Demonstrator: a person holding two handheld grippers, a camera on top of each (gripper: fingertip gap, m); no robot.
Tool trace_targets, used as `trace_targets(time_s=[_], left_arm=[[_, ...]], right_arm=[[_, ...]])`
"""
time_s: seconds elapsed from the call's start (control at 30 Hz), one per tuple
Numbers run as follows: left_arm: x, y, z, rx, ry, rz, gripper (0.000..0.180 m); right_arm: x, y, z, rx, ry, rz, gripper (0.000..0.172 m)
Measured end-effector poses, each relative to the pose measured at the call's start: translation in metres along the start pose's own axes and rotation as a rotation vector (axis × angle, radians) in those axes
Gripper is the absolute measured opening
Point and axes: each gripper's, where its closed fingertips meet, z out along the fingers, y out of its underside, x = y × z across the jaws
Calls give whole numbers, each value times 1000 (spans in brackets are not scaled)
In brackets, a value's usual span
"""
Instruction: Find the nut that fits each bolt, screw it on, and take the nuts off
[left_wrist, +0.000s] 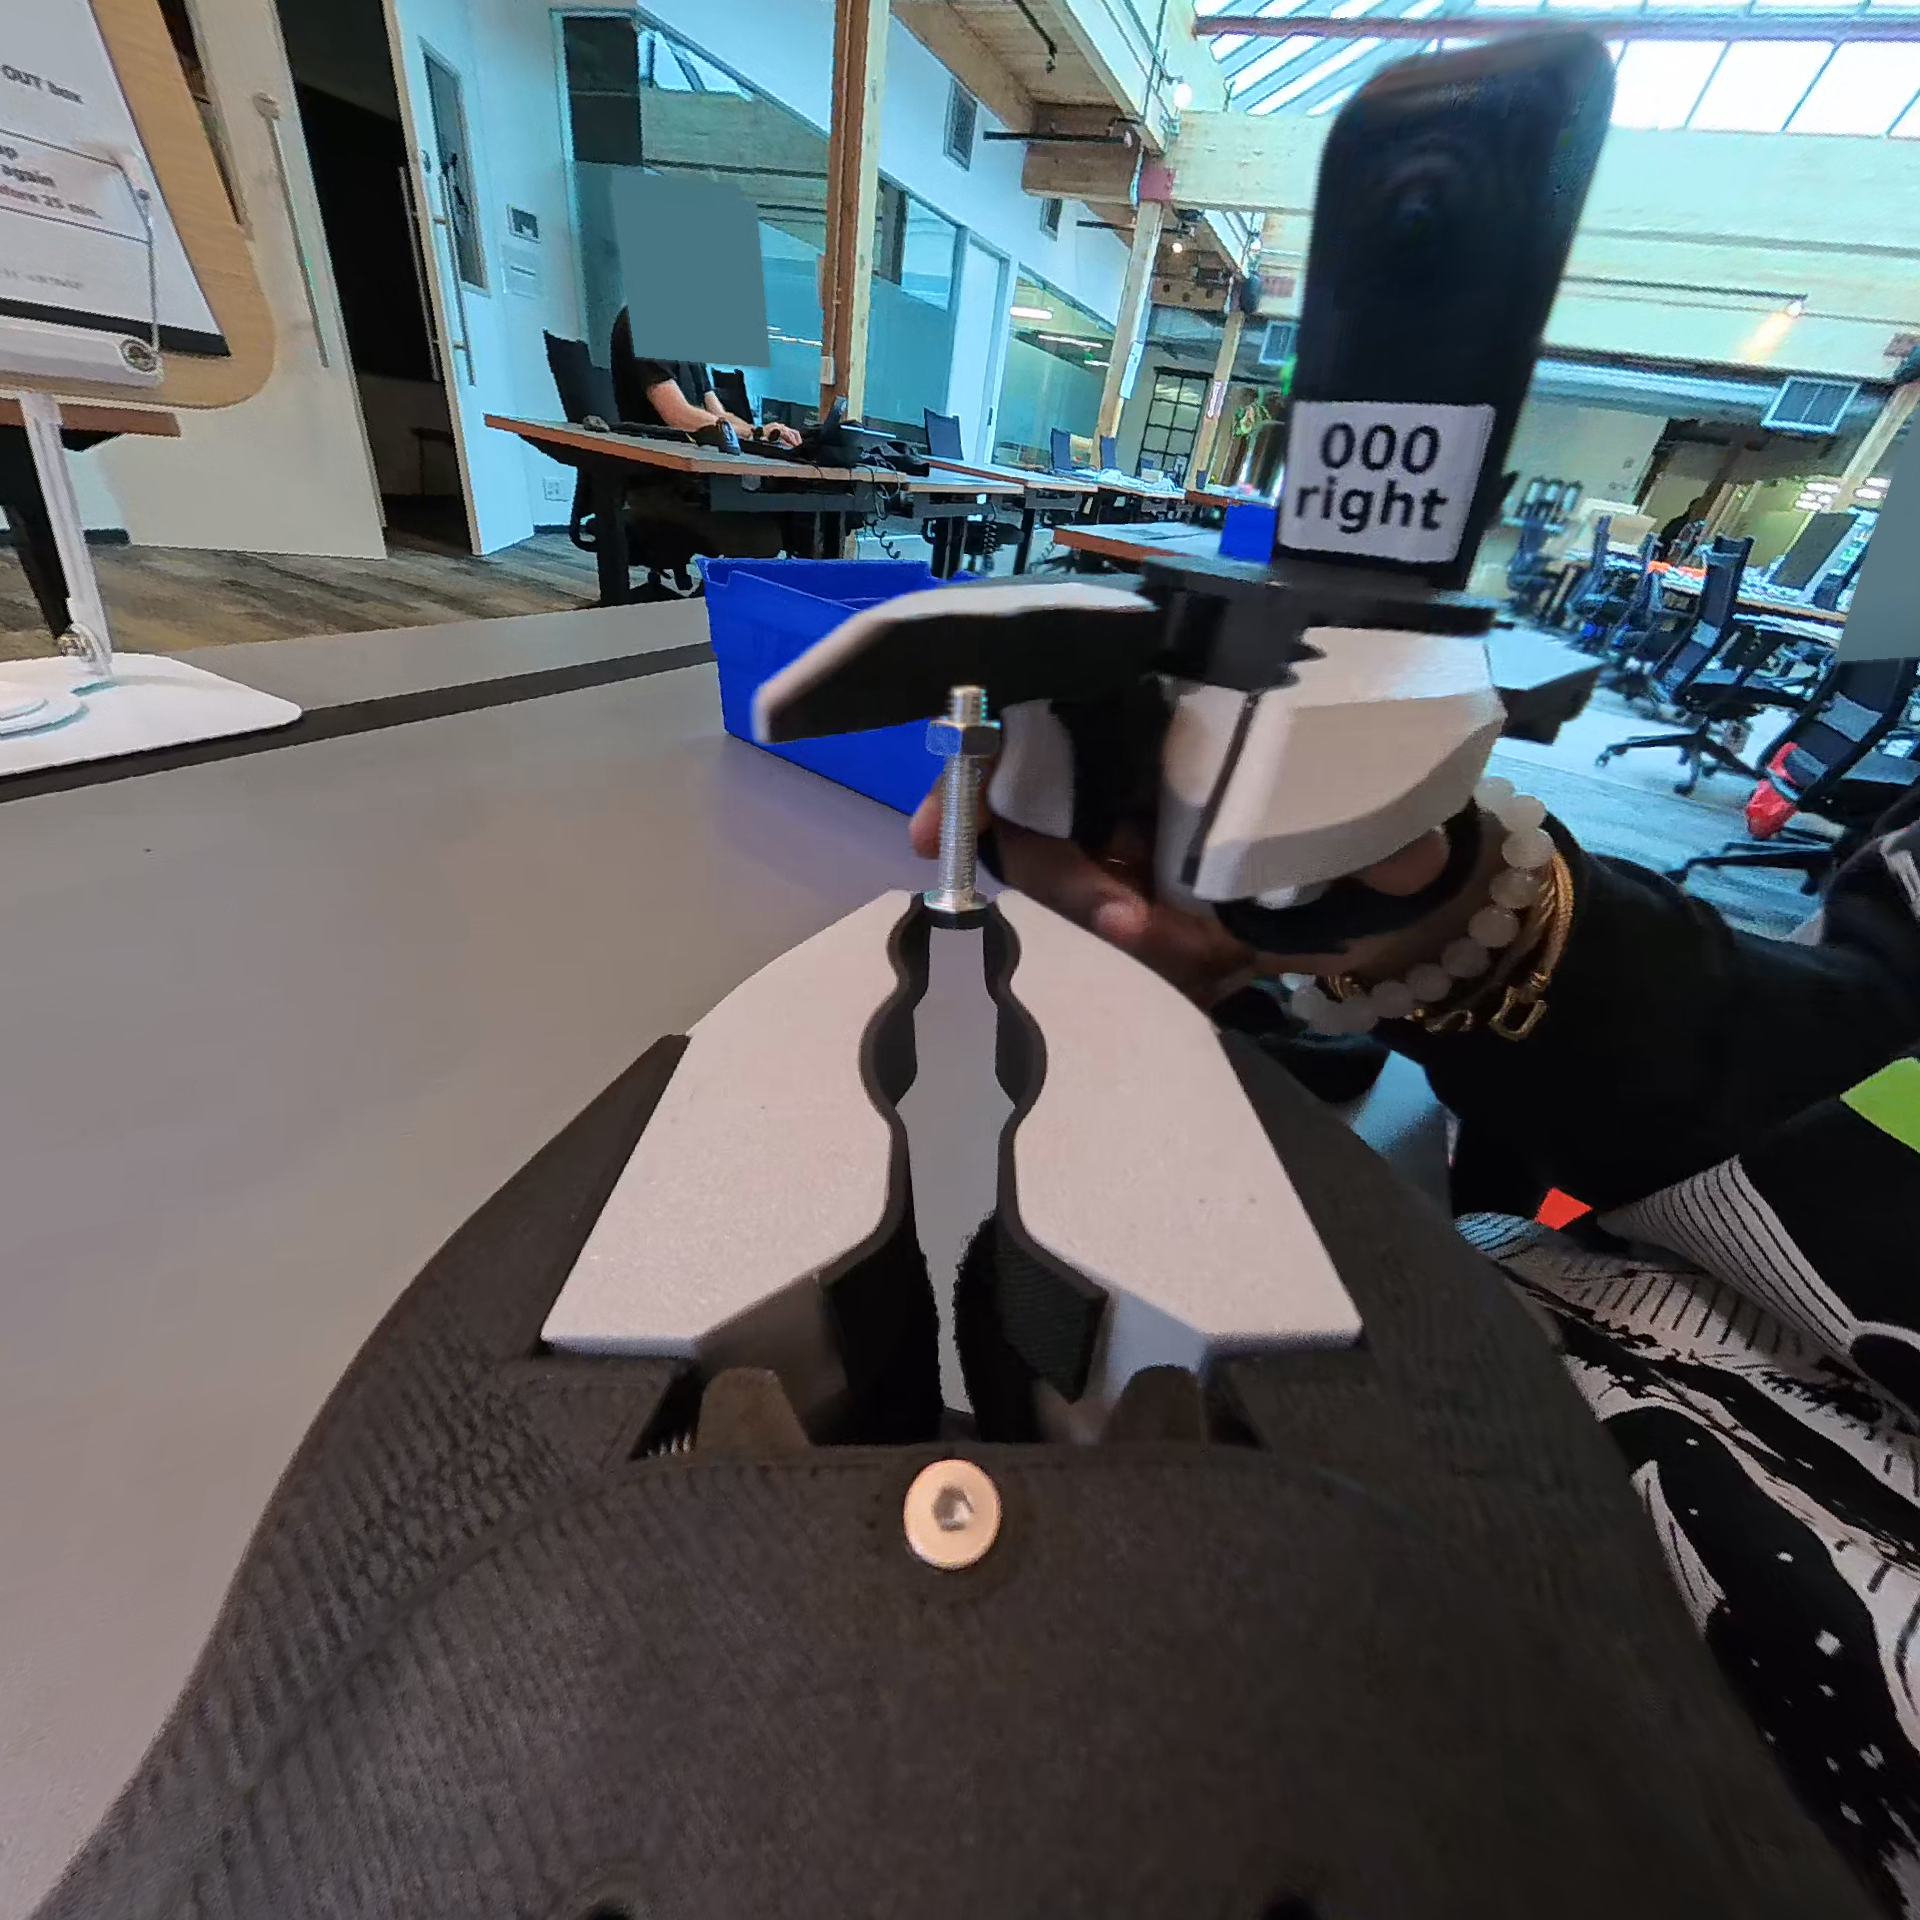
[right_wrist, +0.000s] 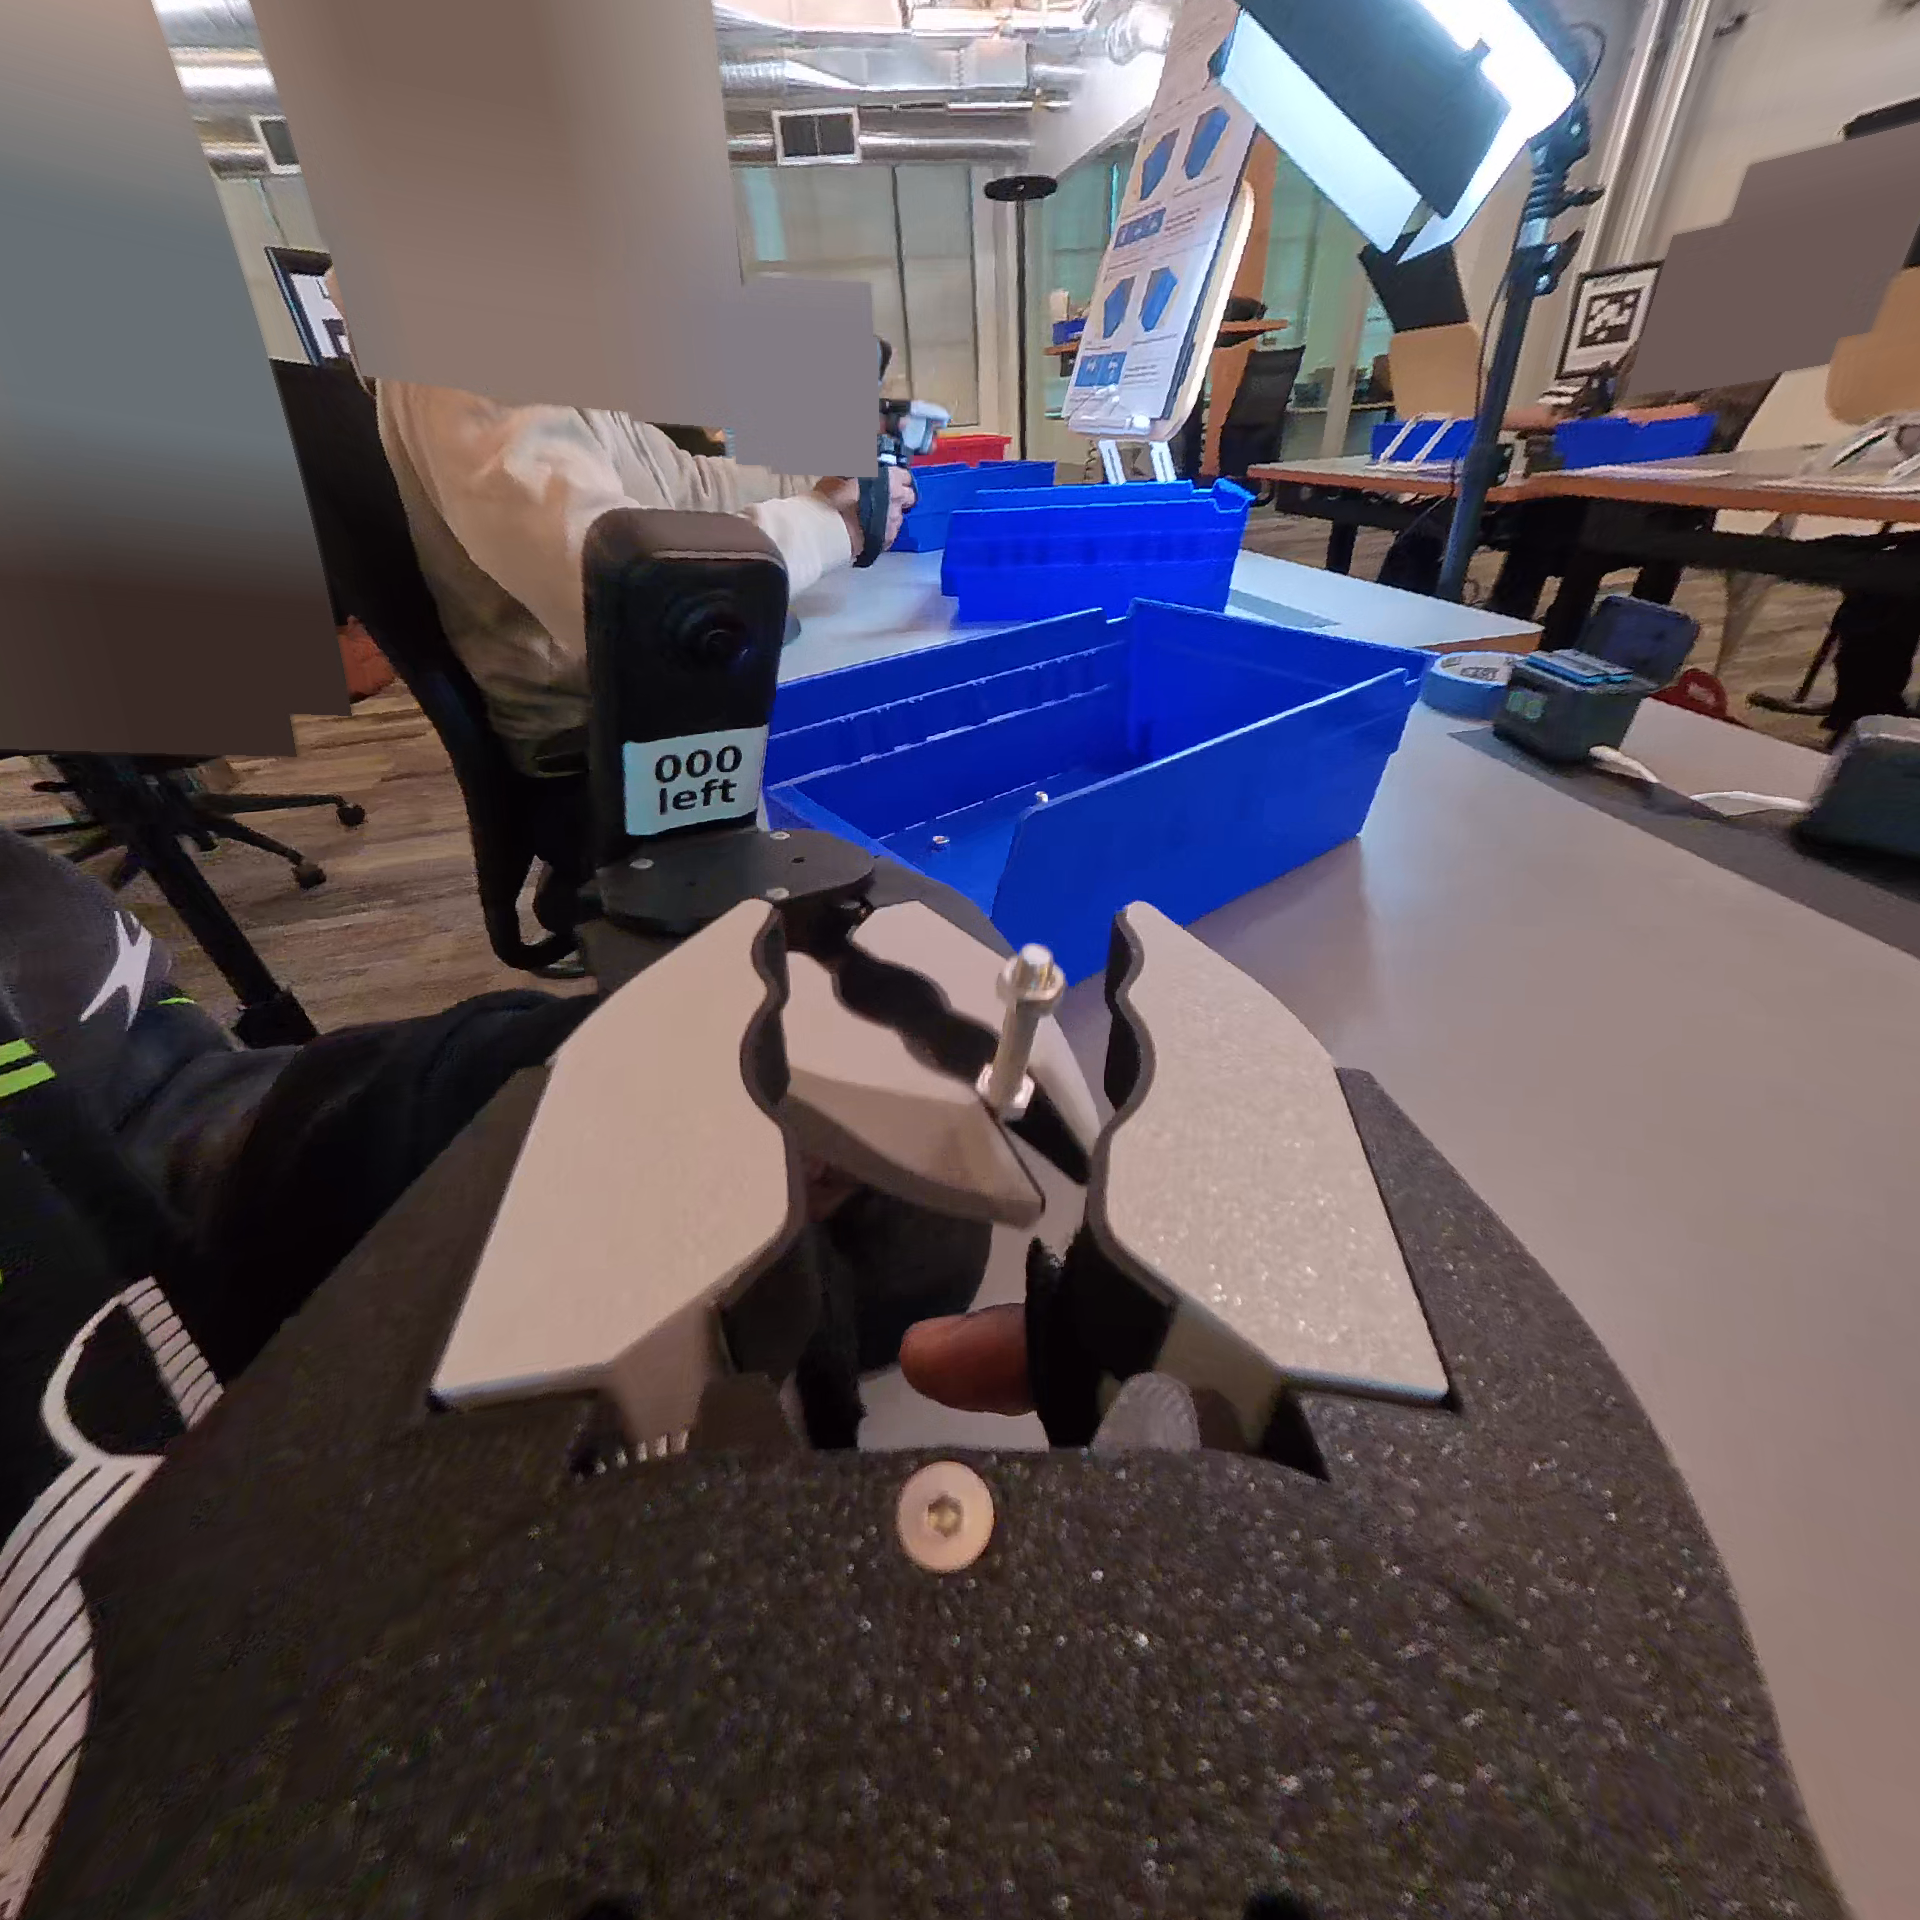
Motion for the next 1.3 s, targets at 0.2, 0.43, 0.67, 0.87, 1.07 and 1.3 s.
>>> trace_targets(time_s=[0.2,0.43,0.67,0.87,1.07,1.3], left_arm=[[-4,1,0,-8,-29,-2,10],[-15,-1,-2,12,-83,-50,10],[-11,0,-1,2,-70,-23,10],[-3,7,4,-57,-56,60,10],[0,10,5,-80,-53,88,10],[2,13,7,-99,-51,106,10]], right_arm=[[-6,4,9,-24,-29,0,58],[-29,4,-35,7,-70,-1,24],[4,-8,-40,-28,60,-47,19],[16,-2,-33,-221,21,-47,10],[16,4,-32,-272,9,-57,10],[14,10,-31,-294,-5,-67,6]])
